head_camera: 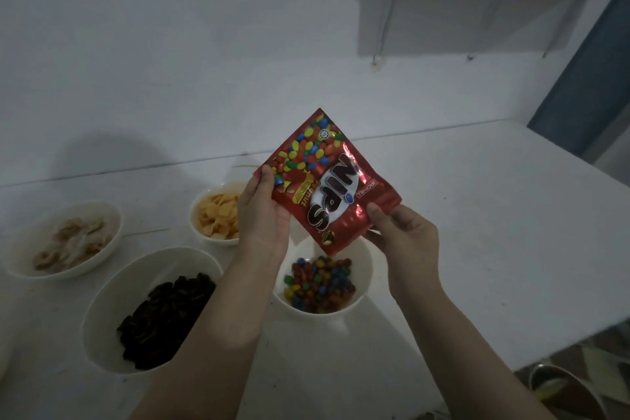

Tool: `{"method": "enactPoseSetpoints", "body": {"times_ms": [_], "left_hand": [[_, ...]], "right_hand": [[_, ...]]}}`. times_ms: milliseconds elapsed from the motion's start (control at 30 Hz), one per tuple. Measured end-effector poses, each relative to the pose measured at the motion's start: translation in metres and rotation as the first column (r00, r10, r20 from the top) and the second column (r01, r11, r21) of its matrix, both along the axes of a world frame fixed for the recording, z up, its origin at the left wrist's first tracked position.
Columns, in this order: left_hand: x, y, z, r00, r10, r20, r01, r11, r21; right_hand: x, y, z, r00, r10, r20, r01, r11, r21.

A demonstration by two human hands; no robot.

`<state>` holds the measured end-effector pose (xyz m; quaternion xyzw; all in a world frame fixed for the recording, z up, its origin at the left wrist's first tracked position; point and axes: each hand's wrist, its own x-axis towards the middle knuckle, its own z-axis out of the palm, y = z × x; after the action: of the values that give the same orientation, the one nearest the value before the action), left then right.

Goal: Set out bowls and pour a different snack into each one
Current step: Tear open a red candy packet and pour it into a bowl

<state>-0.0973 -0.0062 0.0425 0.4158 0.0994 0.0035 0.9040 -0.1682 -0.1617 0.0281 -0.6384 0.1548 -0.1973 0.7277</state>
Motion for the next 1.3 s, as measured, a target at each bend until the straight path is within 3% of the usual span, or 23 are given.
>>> {"method": "enactPoseSetpoints", "body": {"times_ms": [133,267,500,767,967,1100,1233,1300], "left_hand": [[-0.007,-0.038,-0.002,0.989,-0.124,0.078,0.108,0.978,0.177],[-0.024,-0.108,0.001,0.948,-0.281,0.152,0.205,0.900,0.384],[-0.066,-0.267,0.005,0.877,-0.455,0.152,0.352,0.826,0.439],[-0.130,-0.436,-0.034,0.783,-0.621,0.034,0.537,0.702,0.468],[-0.179,-0.527,-0.078,0.663,-0.745,-0.073,0.665,0.542,0.515],[-0.202,-0.570,-0.125,0.553,-0.812,-0.187,0.746,0.382,0.546],[-0.210,-0.606,-0.174,0.484,-0.827,-0.287,0.786,0.266,0.557],[-0.209,-0.623,-0.206,0.446,-0.826,-0.344,0.799,0.195,0.569]], "right_hand": [[-0.021,-0.042,0.006,0.996,-0.085,0.033,0.082,0.994,0.079],[-0.051,-0.109,0.008,0.971,-0.230,0.071,0.218,0.965,0.146],[-0.119,-0.245,0.008,0.913,-0.401,0.080,0.381,0.905,0.188],[-0.209,-0.400,-0.027,0.815,-0.579,0.016,0.564,0.800,0.202],[-0.268,-0.466,-0.084,0.674,-0.730,-0.114,0.727,0.628,0.279],[-0.299,-0.494,-0.134,0.544,-0.804,-0.240,0.827,0.465,0.316],[-0.317,-0.520,-0.201,0.389,-0.815,-0.429,0.921,0.329,0.211],[-0.318,-0.531,-0.245,0.325,-0.778,-0.537,0.941,0.324,0.101]]}}
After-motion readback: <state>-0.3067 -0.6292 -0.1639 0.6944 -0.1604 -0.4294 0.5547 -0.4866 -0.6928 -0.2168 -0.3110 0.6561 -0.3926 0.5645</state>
